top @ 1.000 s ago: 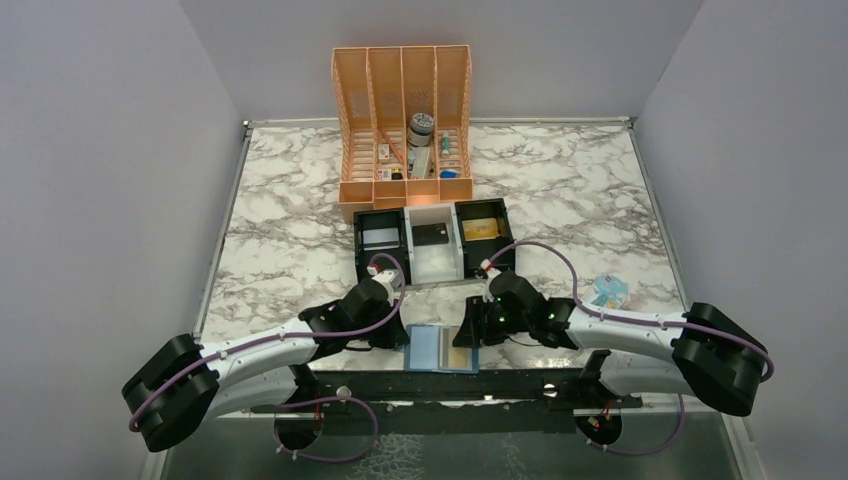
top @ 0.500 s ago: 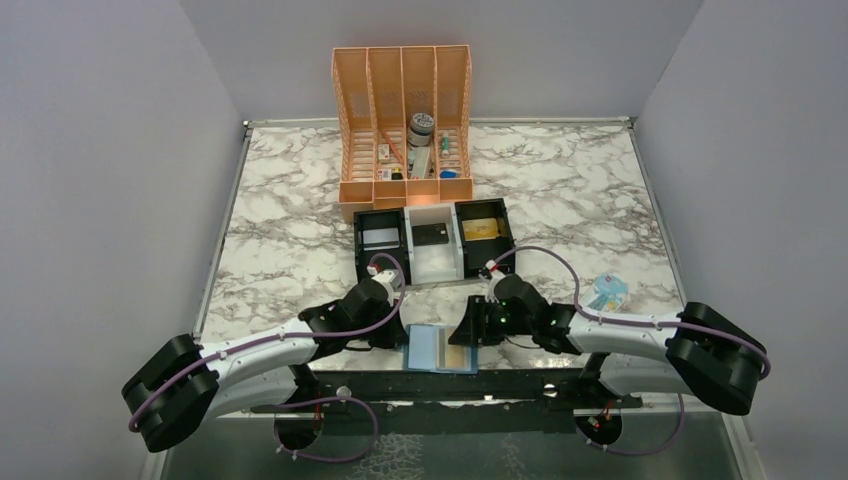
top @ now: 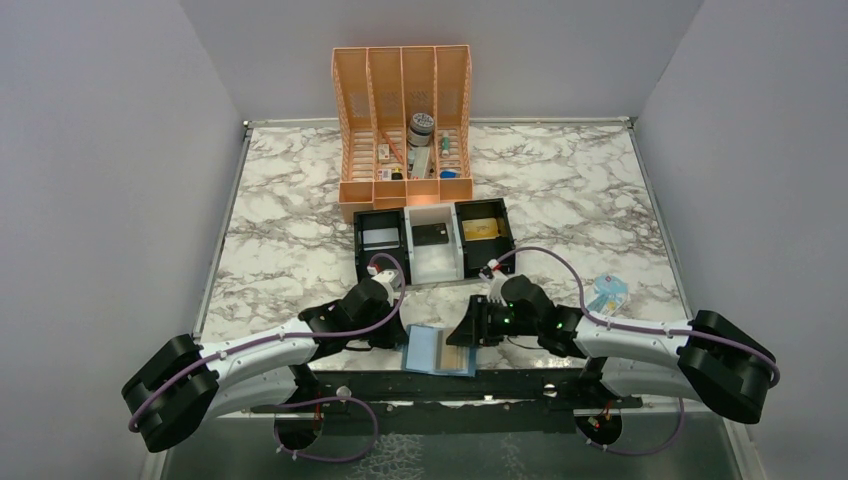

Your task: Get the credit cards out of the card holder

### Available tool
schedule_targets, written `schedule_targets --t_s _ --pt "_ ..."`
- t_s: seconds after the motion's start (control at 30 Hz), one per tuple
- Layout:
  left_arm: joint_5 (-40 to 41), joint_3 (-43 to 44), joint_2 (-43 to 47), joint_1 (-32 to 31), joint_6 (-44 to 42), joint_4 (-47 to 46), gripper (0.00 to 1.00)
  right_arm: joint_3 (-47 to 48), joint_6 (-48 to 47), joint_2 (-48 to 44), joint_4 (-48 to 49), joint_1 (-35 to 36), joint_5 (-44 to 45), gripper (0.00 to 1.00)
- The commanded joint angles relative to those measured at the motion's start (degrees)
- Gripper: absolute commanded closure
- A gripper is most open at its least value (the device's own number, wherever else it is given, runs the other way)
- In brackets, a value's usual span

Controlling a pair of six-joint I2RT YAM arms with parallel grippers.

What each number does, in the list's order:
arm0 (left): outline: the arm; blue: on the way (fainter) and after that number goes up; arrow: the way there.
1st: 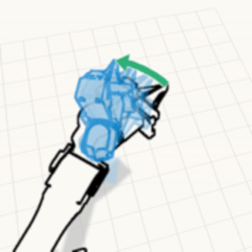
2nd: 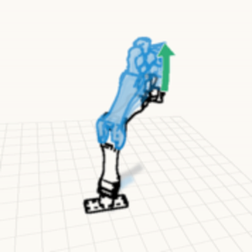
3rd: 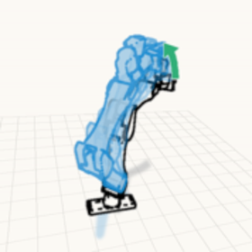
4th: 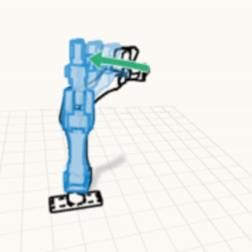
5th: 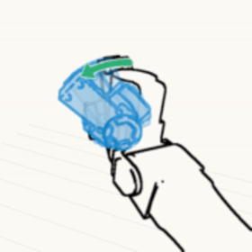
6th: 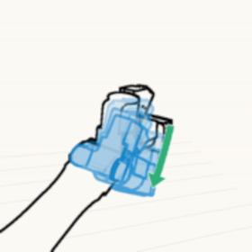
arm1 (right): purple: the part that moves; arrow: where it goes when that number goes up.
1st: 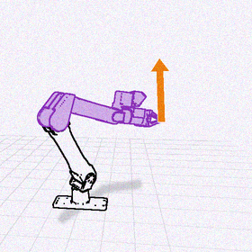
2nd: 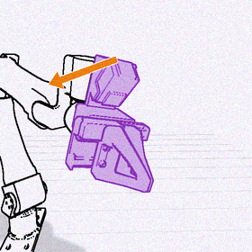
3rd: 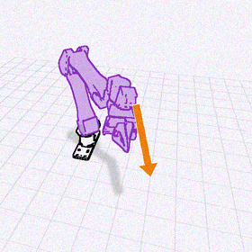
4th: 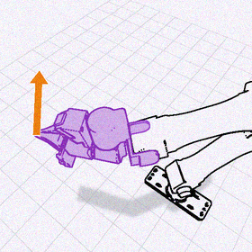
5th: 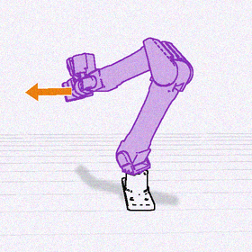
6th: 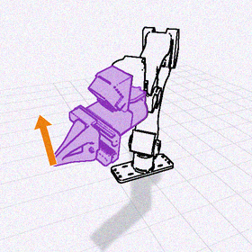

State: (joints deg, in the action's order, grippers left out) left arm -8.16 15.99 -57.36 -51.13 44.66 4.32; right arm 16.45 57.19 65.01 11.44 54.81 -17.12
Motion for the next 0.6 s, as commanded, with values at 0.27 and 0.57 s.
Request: schedule_targets --t_s 0.27,0.57 --pt "-0.1 -0.3 0.6 -0.7 1.0 -1.6 0.97 6.0 -4.3 2.0 -4.2 0.5 -1.1 0.60" --pt "0.8 -0.4 0.5 -0.8 2.0 -2.7 0.97 8.0 -4.3 6.6 3.4 0.6 -6.3 0.60"
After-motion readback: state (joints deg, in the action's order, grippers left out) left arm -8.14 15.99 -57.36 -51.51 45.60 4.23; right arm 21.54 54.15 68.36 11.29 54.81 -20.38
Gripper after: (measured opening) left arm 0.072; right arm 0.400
